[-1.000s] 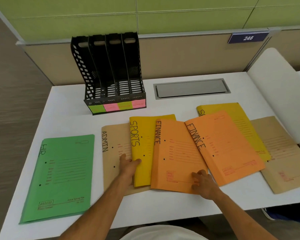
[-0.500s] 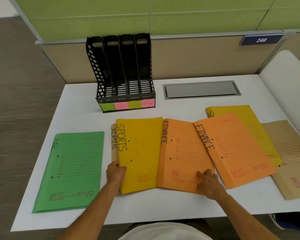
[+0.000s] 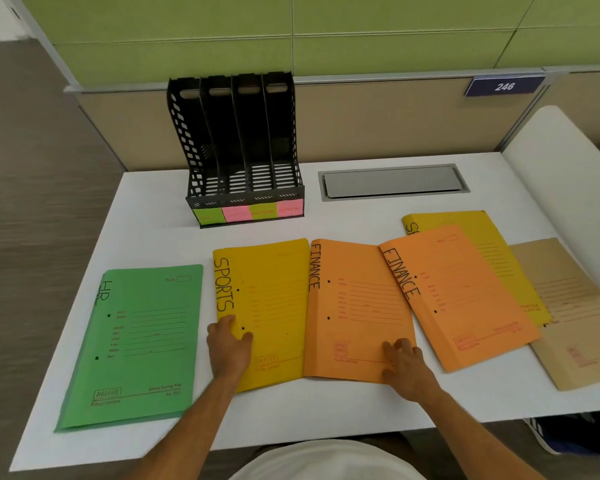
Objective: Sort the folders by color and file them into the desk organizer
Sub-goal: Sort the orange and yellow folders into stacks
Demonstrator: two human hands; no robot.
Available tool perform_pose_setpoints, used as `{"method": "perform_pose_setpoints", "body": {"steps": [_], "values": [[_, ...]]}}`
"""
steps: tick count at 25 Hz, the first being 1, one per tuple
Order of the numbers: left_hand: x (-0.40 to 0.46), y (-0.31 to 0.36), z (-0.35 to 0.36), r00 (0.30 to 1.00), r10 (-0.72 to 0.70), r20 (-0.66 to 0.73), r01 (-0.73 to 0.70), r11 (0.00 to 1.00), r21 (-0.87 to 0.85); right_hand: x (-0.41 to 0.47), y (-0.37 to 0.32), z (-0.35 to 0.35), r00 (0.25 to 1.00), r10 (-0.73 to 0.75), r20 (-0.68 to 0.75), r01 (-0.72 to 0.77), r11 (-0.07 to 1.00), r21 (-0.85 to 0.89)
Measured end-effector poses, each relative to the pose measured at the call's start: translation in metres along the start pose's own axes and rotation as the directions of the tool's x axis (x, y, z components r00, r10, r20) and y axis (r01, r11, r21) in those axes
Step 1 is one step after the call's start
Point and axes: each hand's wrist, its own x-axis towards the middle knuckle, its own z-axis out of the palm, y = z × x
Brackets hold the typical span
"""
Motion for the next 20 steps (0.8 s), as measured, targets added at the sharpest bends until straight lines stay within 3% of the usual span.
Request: {"method": "perform_pose_setpoints", "body": {"steps": [4, 9, 11, 14, 20], "values": [[-0.016, 0.023, 0.034, 0.986, 0.05, 0.158, -0.04, 0.997, -0.066, -0.011, 0.01, -0.011, 0.999, -0.041, 0.001, 0.04, 0.978, 0.204], [-0.033, 0.046, 0.073, 0.965, 0.096, 0.245, -0.089, 0.995, -0.04, -0.011, 0.047, -0.019, 0.978, 0.104, -0.181, -0.037, 0.94, 0.339], [-0.039, 0.052, 0.086, 0.958, 0.076, 0.275, -0.078, 0.997, -0.005, -0.011, 0.062, -0.024, 0.955, 0.145, -0.258, -0.057, 0.945, 0.322], [-0.053, 0.067, 0.102, 0.955, 0.01, 0.296, -0.022, 0.999, 0.039, -0.013, 0.089, -0.039, 0.946, 0.113, -0.304, -0.067, 0.986, 0.156], [-0.072, 0.093, 0.122, 0.973, -0.07, 0.221, 0.012, 0.967, 0.256, 0.009, 0.131, -0.052, 0.973, 0.168, -0.157, -0.168, 0.986, 0.011]]}}
